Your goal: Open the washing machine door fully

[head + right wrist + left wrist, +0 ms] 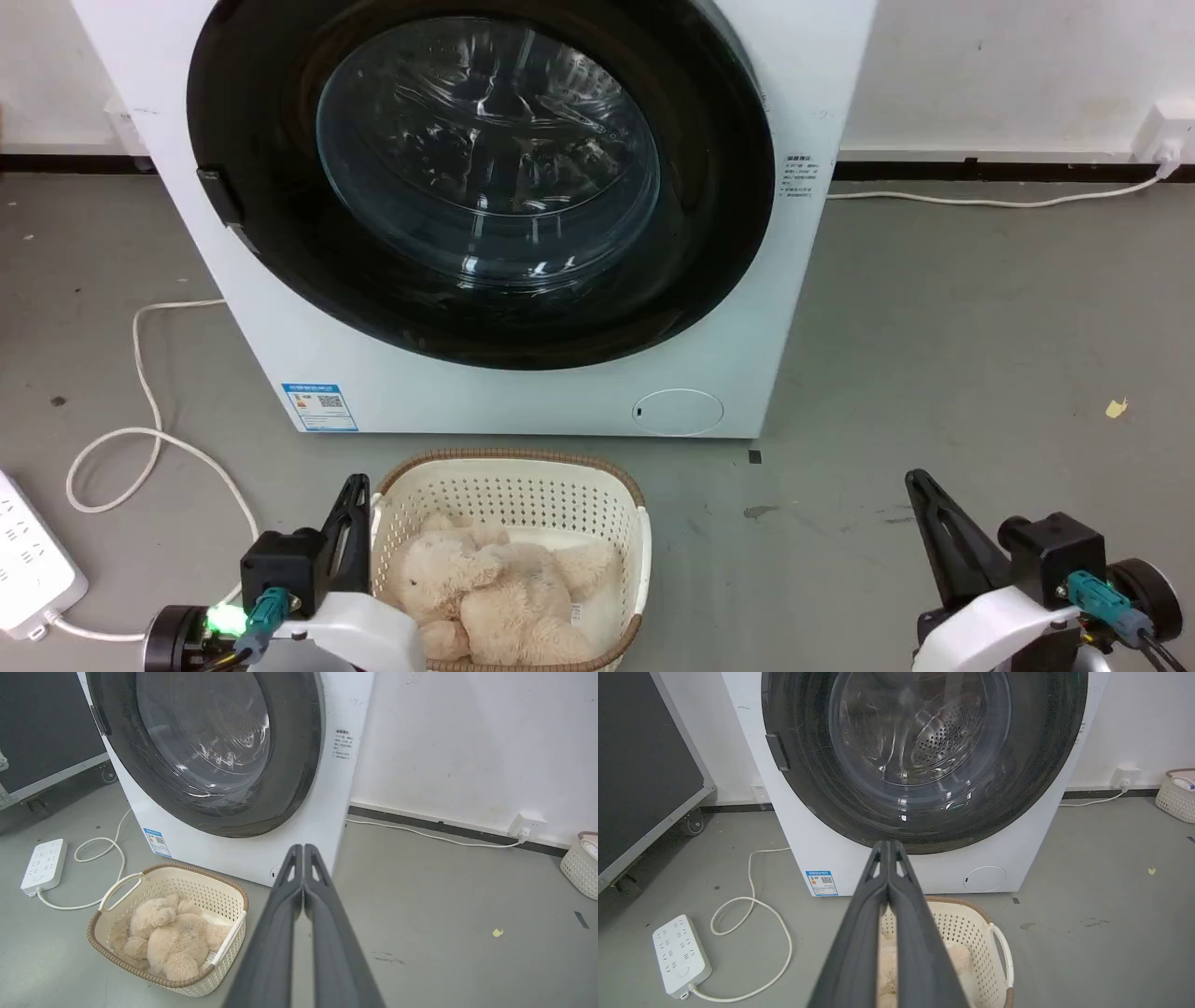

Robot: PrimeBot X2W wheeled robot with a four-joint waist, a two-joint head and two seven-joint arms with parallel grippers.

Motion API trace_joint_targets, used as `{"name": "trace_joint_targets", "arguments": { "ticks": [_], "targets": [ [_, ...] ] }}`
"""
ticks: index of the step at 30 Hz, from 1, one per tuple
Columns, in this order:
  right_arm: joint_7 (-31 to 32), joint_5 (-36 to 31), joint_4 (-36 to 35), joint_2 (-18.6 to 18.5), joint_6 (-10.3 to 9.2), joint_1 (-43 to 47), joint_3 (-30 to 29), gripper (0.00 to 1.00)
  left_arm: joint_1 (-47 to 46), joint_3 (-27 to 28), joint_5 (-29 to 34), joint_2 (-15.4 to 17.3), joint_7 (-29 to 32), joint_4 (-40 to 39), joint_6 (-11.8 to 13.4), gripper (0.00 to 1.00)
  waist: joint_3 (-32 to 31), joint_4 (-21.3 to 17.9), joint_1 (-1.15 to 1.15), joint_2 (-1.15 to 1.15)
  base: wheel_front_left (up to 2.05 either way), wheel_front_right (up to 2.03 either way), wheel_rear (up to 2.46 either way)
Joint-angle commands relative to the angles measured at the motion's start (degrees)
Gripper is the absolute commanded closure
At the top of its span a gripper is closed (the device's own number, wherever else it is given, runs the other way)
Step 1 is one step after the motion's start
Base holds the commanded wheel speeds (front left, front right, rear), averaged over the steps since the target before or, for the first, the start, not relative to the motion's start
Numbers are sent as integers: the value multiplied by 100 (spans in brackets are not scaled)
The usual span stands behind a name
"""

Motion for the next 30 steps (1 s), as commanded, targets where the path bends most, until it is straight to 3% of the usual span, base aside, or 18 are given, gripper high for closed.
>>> {"name": "trace_joint_targets", "arguments": {
  "ticks": [1, 30],
  "targets": [
    [3, -42, -27, 30, -10, -67, -4, 100, -88, 2, 17, 3, 2, -21, 12, 100, 0, 0, 0, 0, 0, 0, 0],
    [3, -42, -27, 30, -10, -67, -4, 100, -88, 2, 17, 3, 2, -21, 12, 100, 0, 0, 0, 0, 0, 0, 0]
  ]
}}
